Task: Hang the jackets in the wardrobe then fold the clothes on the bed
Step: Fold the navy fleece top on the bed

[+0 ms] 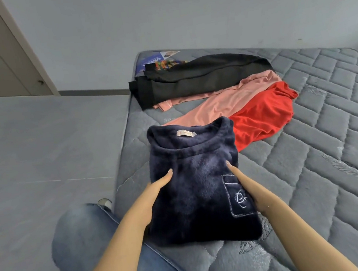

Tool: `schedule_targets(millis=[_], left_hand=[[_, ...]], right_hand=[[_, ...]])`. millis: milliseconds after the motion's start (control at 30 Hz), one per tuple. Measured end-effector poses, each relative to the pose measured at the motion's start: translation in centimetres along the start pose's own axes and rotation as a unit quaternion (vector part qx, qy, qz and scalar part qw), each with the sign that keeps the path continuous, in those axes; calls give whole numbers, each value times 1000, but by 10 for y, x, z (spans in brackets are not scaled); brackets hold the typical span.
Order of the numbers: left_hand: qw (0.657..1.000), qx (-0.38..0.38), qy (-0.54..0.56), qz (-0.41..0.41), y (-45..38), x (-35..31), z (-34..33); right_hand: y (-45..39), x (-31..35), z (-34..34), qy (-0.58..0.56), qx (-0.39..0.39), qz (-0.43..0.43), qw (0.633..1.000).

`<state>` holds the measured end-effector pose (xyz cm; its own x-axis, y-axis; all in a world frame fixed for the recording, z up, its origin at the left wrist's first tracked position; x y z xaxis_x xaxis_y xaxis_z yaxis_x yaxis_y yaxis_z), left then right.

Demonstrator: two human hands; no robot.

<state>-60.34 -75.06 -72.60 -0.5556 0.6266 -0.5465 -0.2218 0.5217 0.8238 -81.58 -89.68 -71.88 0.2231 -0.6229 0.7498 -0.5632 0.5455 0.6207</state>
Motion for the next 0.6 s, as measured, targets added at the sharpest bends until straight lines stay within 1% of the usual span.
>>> schedule_targets(millis=[67,100,133,167,233,300,333,400,467,500,533,567,600], left_hand=[[999,48,-8,1,4,-7,-10],[998,69,-3,-9,6,-13,-12],[996,87,12,-27,10,-20,-12],[994,97,29,-47,16,-26,-9],[990,97,57,-83,32,-37,6],[986,86,93,-107,50,-47,28],[982,86,114,-120,62,-52,39],[967,99,167,-167,89,-65,65],[945,108,212,-223,121,-77,97],[937,104,229,-244,136,-80,115],[929,95,244,-262,153,-82,136],[922,86,254,-279,171,-84,158],[918,75,259,-292,187,-84,181]], right_hand=[[2,7,-11,6,-5,6,1000],[3,17,-20,40,-17,16,999],[4,31,-29,79,-45,29,995],[7,45,-38,96,-35,61,993],[10,73,-58,108,-13,114,988],[7,91,-90,164,-7,112,980],[12,99,-110,140,-6,109,984],[28,108,-150,62,66,110,990],[42,118,-194,41,143,117,982],[46,121,-220,48,181,112,976],[49,127,-250,66,183,107,975],[45,133,-278,113,171,119,971],[41,140,-309,176,142,133,965]])
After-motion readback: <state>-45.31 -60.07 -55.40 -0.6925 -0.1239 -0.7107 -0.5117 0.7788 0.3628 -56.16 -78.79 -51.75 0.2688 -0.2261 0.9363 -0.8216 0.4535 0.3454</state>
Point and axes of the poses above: each hand's wrist, its own y-axis away from the middle knuckle, its own z-axis out of the back of the hand, x = y × z, the point moved 6 cm from there along -y, towards the middle knuckle, and after that the axes turned 5 degrees about z, right-handed, at the moved point
